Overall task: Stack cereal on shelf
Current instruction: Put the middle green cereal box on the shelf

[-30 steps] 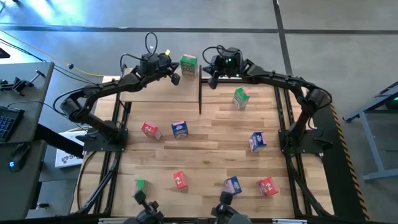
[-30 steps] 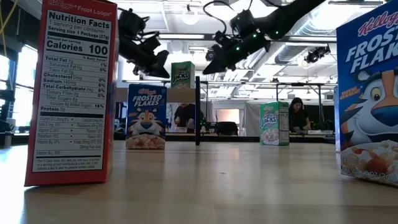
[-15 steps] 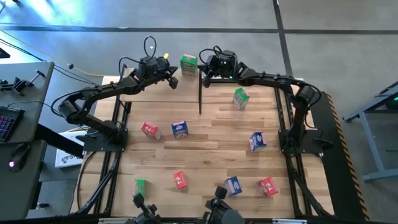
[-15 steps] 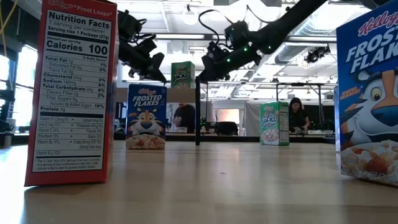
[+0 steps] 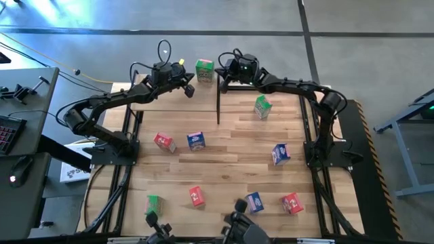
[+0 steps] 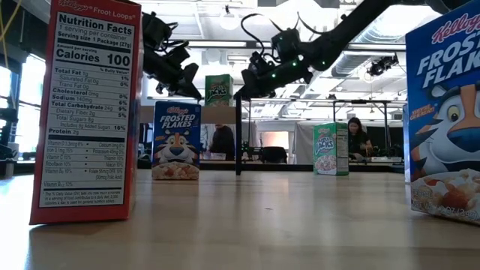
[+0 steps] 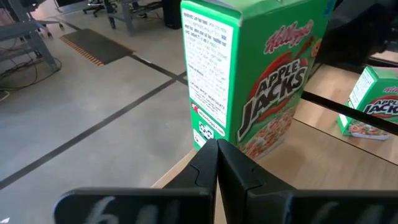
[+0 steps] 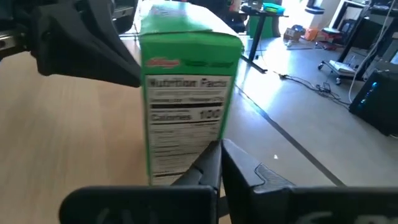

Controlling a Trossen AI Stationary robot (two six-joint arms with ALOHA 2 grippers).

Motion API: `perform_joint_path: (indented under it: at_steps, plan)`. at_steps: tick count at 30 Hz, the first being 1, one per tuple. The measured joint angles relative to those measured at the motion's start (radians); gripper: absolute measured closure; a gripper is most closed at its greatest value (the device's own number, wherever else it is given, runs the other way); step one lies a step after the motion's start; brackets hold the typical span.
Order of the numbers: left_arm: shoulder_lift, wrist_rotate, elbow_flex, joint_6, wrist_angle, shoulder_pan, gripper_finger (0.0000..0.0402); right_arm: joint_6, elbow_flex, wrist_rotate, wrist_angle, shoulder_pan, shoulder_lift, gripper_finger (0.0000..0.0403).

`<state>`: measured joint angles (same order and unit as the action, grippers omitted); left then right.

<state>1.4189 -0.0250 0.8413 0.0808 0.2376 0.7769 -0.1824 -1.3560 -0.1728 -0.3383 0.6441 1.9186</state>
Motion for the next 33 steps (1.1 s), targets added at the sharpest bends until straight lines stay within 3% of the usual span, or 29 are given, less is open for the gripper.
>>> perform_joint_path:
  at_steps: [7, 15, 20, 24, 29, 33]
  plan:
    - [0.0, -0.054, -0.001, -0.007, -0.009, 0.0, 0.0401, 0.003, -0.033, -0.071, 0.024, 0.019, 0.0, 0.0403]
    - [-0.018, -0.059, -0.001, 0.008, -0.066, -0.001, 0.0401, -0.064, -0.038, -0.091, 0.256, 0.014, -0.067, 0.0403]
    - [-0.053, -0.059, -0.001, 0.019, -0.1, -0.002, 0.0401, -0.071, -0.038, -0.181, 0.27, -0.025, -0.07, 0.0403]
    - [-0.061, -0.058, -0.001, 0.018, -0.098, -0.002, 0.0401, -0.071, -0.038, -0.167, 0.207, -0.065, -0.046, 0.0403]
    - [-0.061, -0.058, -0.001, 0.003, -0.101, -0.003, 0.0401, -0.052, -0.038, -0.026, 0.143, -0.083, -0.032, 0.0403]
    - [-0.061, -0.058, -0.001, 0.002, -0.1, -0.006, 0.0401, -0.027, -0.038, -0.002, 0.13, -0.077, -0.026, 0.0403]
